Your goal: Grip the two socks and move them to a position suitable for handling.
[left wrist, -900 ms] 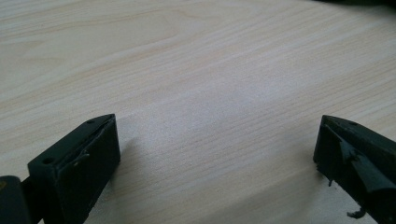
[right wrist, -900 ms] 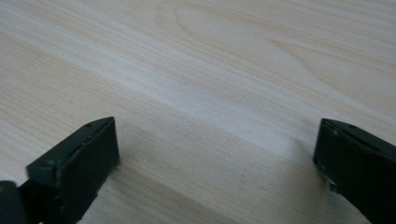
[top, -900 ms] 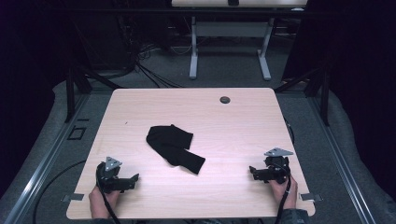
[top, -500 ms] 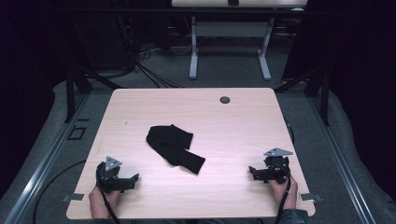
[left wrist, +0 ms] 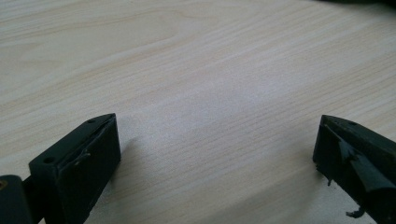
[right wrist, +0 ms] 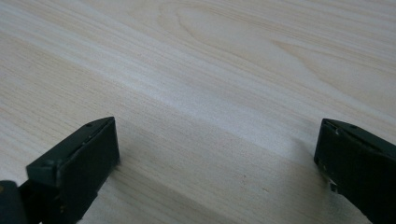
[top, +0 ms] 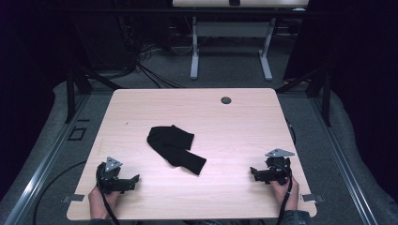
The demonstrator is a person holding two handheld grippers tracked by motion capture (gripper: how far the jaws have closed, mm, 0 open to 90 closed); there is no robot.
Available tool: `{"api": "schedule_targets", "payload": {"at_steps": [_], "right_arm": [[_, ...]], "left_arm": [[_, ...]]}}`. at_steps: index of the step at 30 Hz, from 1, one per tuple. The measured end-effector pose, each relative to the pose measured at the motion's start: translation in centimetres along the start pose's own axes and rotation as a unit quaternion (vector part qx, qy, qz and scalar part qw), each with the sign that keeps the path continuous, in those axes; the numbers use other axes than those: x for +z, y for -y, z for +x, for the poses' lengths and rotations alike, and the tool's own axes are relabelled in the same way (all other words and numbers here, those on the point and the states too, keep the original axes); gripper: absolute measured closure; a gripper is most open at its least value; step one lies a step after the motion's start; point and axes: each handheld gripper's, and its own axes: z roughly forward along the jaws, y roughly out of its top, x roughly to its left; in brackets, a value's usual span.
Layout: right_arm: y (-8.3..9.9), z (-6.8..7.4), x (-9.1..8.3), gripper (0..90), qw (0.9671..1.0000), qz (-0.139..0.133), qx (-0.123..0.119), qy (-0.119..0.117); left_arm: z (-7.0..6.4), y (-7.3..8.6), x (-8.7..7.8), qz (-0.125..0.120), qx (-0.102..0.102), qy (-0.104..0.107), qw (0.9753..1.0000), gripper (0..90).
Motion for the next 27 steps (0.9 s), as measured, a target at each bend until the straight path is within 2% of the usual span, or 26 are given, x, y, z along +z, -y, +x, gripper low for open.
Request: {"api": "schedule_targets", "payload": {"at_steps": [6,11,13,16,17,19,22,23,25,27], "right_arm": [[0.0,0.0,0.0,0.0,1.0,0.001,-0.001,0.0],[0.0,0.0,0.0,0.0,1.0,0.0,-0.002,-0.001],[0.0,0.0,0.0,0.0,1.0,0.001,-0.001,0.0],[0.0,0.0,0.0,0.0,1.0,0.0,-0.001,0.0],[0.0,0.0,0.0,0.0,1.0,-0.001,-0.002,-0.001],[0.0,0.0,0.0,0.0,1.0,-0.001,-0.001,-0.003],[0.0,0.0,0.0,0.0,1.0,-0.001,-0.001,-0.003],[0.0,0.0,0.0,0.0,1.0,-0.001,-0.001,-0.003],[0.0,0.0,0.0,0.0,1.0,0.0,-0.002,-0.003],[0.0,0.0,0.0,0.0,1.0,0.0,-0.003,-0.004]], "left_arm": [[0.5,-0.2,-0.1,0.004,-0.013,-0.003,0.9999,2.9],[0.8,-0.6,-0.6,-0.01,-0.031,0.013,0.9994,1.4],[0.8,-0.8,-0.7,-0.01,-0.03,0.016,0.9994,0.0],[0.3,-2.1,-1.1,-0.01,-0.018,0.029,0.9994,0.0],[-0.2,-3.1,-1.3,-0.007,-0.009,0.041,0.9991,0.0],[-0.4,-3.6,-1.3,-0.007,-0.008,0.048,0.9988,0.0],[-1.4,-5.6,-1.3,-0.007,-0.002,0.077,0.997,0.0],[-1.4,-5.6,-1.3,-0.007,-0.002,0.077,0.997,0.0],[-2.3,-6.9,-0.8,-0.002,0.003,0.094,0.9956,0.1],[-2.9,-7.5,-0.3,0.008,0.015,0.103,0.9946,0.1]]}}
